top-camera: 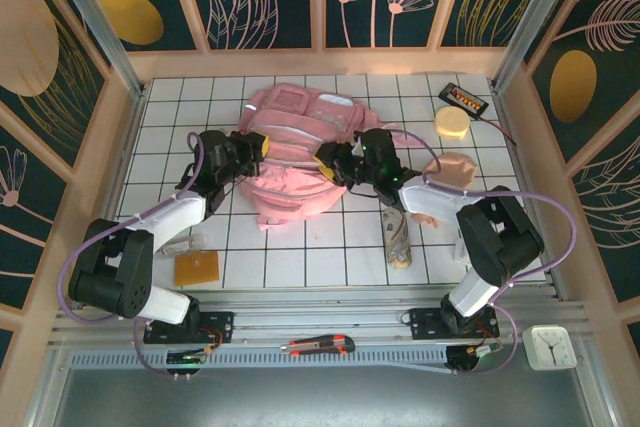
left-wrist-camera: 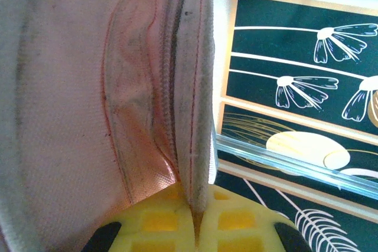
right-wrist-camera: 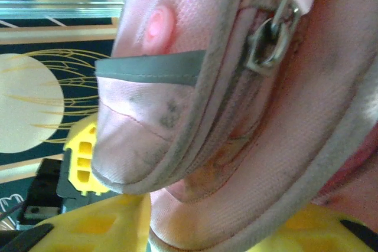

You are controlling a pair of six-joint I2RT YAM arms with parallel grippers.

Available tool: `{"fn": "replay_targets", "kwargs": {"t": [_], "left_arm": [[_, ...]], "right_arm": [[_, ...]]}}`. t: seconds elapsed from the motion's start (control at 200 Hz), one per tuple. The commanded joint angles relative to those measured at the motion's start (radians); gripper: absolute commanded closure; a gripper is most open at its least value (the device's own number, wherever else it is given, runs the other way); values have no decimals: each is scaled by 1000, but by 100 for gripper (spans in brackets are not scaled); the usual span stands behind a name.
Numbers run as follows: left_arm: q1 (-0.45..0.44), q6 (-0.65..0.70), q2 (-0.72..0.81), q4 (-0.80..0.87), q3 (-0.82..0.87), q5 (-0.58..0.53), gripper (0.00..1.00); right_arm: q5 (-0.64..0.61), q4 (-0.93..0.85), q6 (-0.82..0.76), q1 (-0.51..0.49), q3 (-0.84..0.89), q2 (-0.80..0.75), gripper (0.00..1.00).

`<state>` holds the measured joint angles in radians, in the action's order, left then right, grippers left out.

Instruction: Pack the student bag

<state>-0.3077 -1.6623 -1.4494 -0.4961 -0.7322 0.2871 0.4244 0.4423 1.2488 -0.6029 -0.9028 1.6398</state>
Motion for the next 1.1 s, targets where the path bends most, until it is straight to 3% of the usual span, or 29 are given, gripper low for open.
{"fn": "replay_targets", "kwargs": {"t": [0.0,0.145,0.18,0.24,0.295,0.34,0.37,0.385,0.395,0.415,0.545,0.661,0.751,0.996,1.096], "left_arm": [[-25,40,50,-60,-36,176,100],[-25,51,49,-76,-14,210,100],[-26,56,46,-78,-13,219,100],[-24,89,43,-69,-24,240,100],[-19,172,46,14,-59,254,100],[-10,271,57,132,-103,253,71],[-5,373,66,223,-140,241,44],[-3,427,70,285,-164,233,25],[-1,463,74,326,-181,226,8],[0,528,80,391,-210,211,2],[0,856,123,783,-364,97,1],[0,986,129,996,-421,106,1],[0,1031,148,1067,-406,137,1],[-12,1142,184,1173,-386,87,2],[-29,1167,156,1178,-406,70,17]], "right_arm": [[-76,201,26,-30,-80,47,60],[-81,221,35,-61,-125,93,71],[-79,215,35,-67,-136,99,77],[-91,206,30,-76,-147,102,100],[-107,185,23,-81,-156,97,100],[-115,168,14,-85,-164,89,100],[-122,152,5,-86,-171,84,100],[-128,142,1,-87,-178,81,100],[-131,136,-4,-90,-182,79,100],[-138,124,-11,-92,-191,77,100],[-135,74,-35,-101,-254,84,100],[-134,24,-54,-117,-308,106,100],[-140,-20,-72,-128,-343,119,100],[-136,-50,-80,-140,-374,137,100],[-136,-57,-81,-142,-384,142,100]]}}
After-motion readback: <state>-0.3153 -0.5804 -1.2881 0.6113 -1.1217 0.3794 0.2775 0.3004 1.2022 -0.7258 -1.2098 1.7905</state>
